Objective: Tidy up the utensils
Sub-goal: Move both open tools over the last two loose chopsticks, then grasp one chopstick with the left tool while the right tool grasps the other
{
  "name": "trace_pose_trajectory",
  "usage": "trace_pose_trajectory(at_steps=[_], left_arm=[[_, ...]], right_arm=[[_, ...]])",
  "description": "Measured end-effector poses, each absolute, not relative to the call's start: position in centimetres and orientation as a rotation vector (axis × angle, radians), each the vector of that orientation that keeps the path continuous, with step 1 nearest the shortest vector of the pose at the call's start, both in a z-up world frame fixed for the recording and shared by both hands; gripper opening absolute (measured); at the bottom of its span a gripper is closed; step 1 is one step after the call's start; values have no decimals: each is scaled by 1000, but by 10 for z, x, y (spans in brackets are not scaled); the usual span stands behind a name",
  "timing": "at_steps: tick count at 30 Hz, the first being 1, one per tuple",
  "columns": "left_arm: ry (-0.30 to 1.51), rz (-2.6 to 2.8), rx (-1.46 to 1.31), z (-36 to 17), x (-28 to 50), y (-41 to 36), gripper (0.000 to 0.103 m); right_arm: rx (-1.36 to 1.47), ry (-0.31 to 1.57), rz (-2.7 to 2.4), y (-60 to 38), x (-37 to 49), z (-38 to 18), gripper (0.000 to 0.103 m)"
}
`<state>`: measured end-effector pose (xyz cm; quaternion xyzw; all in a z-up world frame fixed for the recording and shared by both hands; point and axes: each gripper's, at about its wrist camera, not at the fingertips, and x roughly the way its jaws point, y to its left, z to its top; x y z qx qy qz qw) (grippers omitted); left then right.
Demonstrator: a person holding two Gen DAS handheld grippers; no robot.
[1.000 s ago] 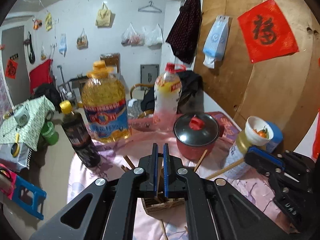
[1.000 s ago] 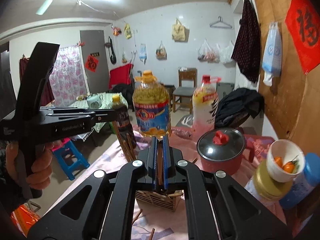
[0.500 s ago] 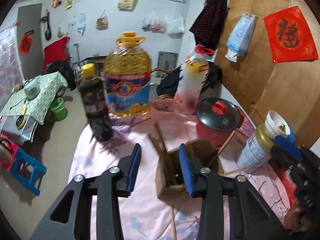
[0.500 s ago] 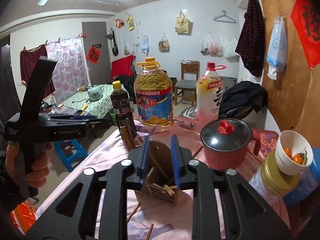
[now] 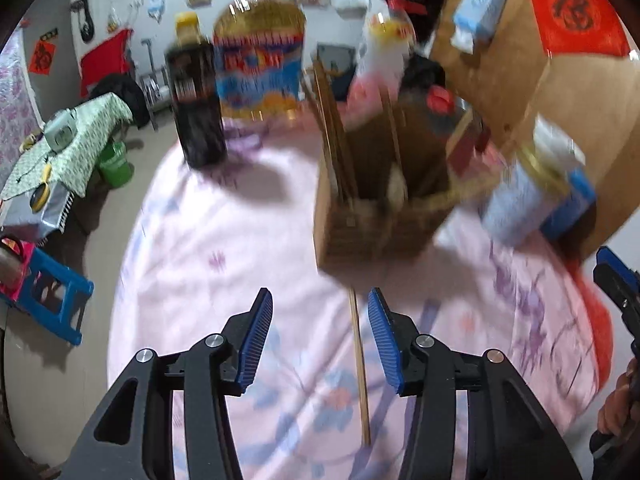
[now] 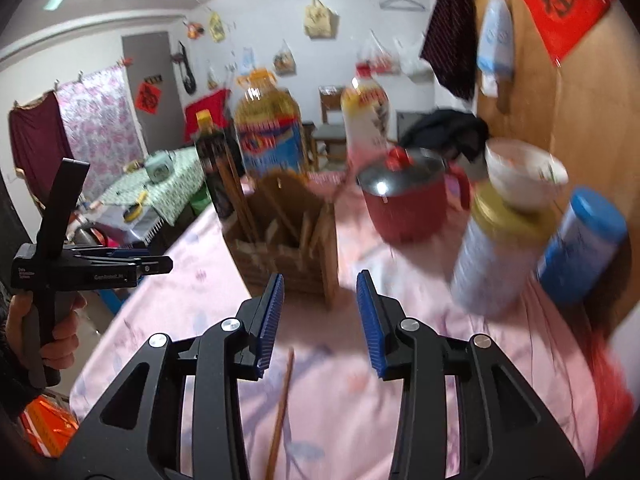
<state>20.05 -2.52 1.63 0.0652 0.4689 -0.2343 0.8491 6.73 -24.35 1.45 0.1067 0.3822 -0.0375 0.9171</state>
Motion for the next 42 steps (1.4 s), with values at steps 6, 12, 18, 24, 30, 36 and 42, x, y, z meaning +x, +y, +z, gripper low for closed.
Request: trace_pose_trajectory(at_steps=[6,12,18,24,30,36,42], left_arm=[[1069,-529,201,-33,160,-22,49],[1135,-588,203,-71,130,-22,49],[1187,-624,206,-97,116,-29,48],[1198,-646,205,-108,112,-36,46],[1204,-665,191,-119,113,-43,26],[1189,-648,191,-121,113,-38,7],[1186,-607,206,-115,112,-14,6]], right_arm=[[244,899,-107,-236,29,-21,39],[289,979,-121,-231,3,-44,39],[299,1040,-102,-218,-11,-62,39],[294,1074,-92,-211,-20,-68,39],[294,1090,-120,-218,-31,-68,39],[313,1097,-129,-222,-33,-74,39],[317,1131,-61,-207,-24,-91,39]])
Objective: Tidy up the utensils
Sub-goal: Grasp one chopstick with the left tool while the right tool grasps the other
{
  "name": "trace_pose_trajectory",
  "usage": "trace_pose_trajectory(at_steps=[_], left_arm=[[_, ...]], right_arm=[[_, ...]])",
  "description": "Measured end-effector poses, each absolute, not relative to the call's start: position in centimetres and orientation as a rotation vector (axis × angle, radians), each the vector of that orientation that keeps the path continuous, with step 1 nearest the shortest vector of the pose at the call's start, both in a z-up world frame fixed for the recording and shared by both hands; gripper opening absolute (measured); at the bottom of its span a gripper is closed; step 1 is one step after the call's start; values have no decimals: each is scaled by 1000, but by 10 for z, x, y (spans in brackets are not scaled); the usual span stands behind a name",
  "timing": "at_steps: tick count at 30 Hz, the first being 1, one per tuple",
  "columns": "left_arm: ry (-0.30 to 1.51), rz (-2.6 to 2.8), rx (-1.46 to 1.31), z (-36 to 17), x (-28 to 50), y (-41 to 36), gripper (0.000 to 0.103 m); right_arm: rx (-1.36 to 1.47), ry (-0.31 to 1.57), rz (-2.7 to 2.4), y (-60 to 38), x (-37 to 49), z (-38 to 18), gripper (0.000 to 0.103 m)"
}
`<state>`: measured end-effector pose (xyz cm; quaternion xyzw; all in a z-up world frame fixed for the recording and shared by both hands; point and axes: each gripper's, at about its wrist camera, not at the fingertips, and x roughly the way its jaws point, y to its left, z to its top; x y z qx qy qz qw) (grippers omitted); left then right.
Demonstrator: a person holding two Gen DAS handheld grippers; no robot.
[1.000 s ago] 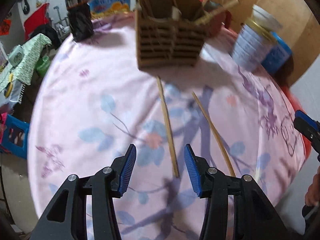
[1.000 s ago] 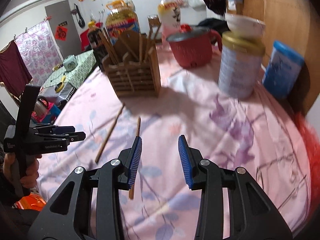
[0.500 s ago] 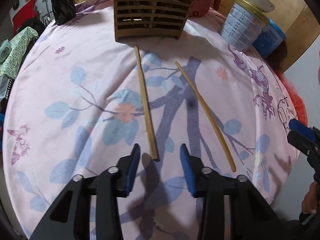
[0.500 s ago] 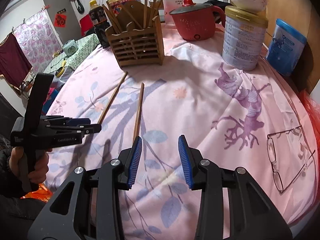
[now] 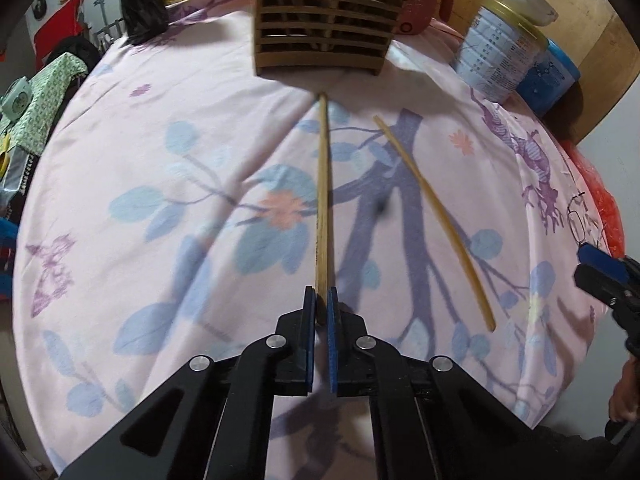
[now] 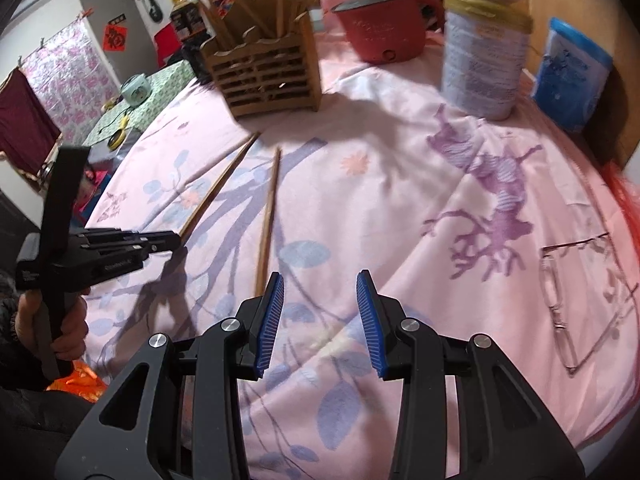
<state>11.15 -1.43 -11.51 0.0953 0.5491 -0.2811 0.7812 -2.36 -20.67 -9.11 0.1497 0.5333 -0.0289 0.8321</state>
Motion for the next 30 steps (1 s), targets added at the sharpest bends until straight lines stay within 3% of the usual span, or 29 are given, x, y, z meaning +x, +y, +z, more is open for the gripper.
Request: trace_pose_trajectory(at_steps=[16,24,30], left_arm=[[1215,-551,237,-115,102,19,6],[1210,-564,249,-117,100,17,6],[1198,-565,238,-118,100,17,6]], right_arm=[[277,1182,90,-166,-9,-123,38],[232,1205,98,-156,-9,-142,12],[189,1184,100,-154,-11,-142,7]])
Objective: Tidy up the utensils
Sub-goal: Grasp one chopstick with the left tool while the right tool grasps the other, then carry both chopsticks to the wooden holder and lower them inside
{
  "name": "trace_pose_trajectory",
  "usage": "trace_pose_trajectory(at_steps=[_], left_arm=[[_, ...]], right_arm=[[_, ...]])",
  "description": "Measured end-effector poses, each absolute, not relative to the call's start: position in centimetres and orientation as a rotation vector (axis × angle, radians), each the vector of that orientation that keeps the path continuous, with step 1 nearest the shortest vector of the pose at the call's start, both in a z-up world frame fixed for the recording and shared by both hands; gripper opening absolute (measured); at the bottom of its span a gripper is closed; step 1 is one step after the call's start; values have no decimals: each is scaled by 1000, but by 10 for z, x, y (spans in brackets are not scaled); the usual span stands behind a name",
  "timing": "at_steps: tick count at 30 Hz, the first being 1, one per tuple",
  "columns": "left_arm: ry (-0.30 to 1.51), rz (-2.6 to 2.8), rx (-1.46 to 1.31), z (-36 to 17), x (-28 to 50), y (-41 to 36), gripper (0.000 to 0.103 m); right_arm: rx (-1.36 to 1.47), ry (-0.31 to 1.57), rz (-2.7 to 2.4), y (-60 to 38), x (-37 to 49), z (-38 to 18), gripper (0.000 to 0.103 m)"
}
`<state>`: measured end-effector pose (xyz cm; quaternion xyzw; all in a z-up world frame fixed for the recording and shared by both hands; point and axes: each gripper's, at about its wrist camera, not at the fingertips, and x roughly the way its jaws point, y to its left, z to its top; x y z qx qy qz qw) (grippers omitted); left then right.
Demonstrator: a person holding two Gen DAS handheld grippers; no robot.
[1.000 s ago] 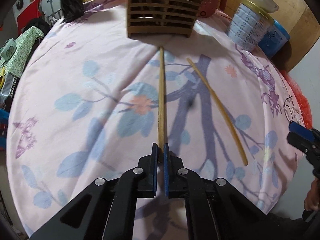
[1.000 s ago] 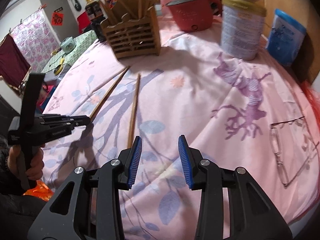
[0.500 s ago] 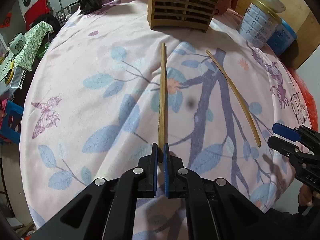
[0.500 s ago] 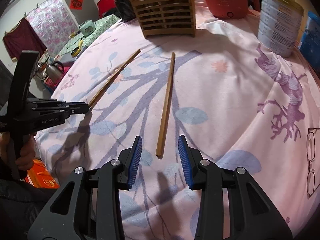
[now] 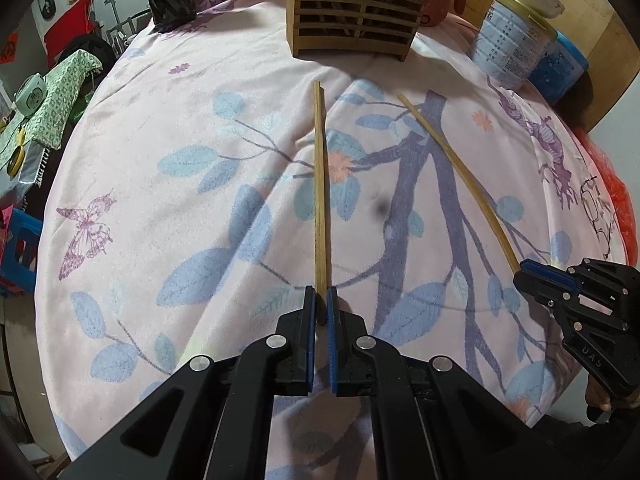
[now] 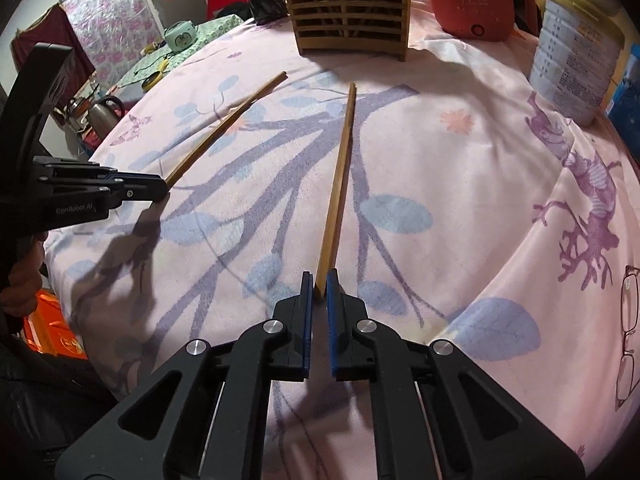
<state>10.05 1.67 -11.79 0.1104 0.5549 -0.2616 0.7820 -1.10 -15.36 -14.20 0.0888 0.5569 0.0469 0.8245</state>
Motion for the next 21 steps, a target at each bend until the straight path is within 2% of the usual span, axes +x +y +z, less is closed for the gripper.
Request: trace_pose_trajectory(at_steps=[7,21], left_arm=[[1139,-566,212,-89,100,21,6],[832,-588,164,47,105,10,6]], right_arm=[[158,1104,85,-164,-9,-109,7],[152,791,31,-200,12,6,6]])
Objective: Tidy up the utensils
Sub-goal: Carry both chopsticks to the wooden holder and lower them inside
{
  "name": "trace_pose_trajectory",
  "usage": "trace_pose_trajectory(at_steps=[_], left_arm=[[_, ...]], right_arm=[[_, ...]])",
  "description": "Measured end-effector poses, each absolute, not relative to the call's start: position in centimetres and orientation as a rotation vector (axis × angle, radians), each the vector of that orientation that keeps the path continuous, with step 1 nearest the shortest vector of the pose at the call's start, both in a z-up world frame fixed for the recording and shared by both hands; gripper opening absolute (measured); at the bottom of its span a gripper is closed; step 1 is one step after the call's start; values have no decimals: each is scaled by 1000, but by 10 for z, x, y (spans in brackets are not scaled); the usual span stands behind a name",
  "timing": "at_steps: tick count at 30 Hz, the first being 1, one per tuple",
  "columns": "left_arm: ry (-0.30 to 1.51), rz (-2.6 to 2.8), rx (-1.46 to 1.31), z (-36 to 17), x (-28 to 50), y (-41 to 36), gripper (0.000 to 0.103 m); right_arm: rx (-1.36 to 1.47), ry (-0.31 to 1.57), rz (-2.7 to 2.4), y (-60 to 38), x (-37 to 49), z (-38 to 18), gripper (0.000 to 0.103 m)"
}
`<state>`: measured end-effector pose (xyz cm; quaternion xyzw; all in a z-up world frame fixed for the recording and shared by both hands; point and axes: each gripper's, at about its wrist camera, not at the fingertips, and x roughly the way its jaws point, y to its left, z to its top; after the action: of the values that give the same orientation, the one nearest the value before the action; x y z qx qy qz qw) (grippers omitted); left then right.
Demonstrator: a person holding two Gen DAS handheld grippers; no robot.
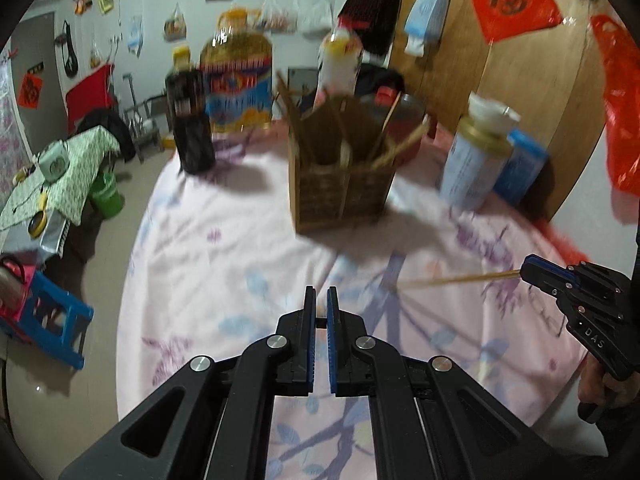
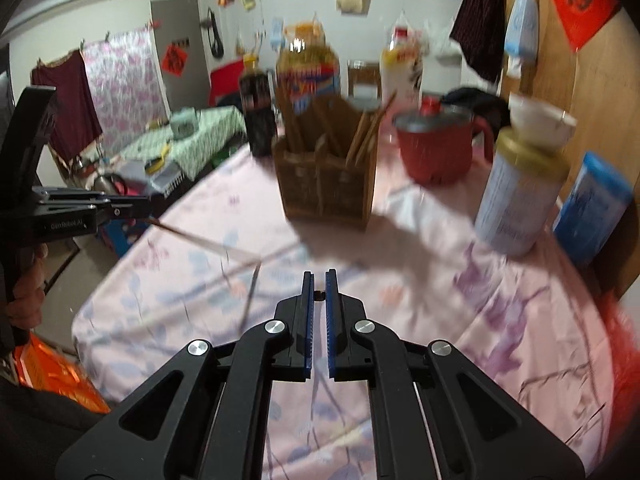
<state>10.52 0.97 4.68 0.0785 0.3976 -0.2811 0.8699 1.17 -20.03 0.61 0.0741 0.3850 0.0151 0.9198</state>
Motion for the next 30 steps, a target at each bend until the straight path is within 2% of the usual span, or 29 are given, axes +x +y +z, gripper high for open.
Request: trace_pose_trajectory(at_steps=[6,19,30], left_arm=[[811,-613,130,67,105,8,6],[860,-617,116,58,123,6,6],[751,-670,100,134,184,-30,6]], right_arm=[[176,745,38,-204,14,29,6],[188,765,49,-207,19,23,6],[194,655,99,-228,82,74,6]])
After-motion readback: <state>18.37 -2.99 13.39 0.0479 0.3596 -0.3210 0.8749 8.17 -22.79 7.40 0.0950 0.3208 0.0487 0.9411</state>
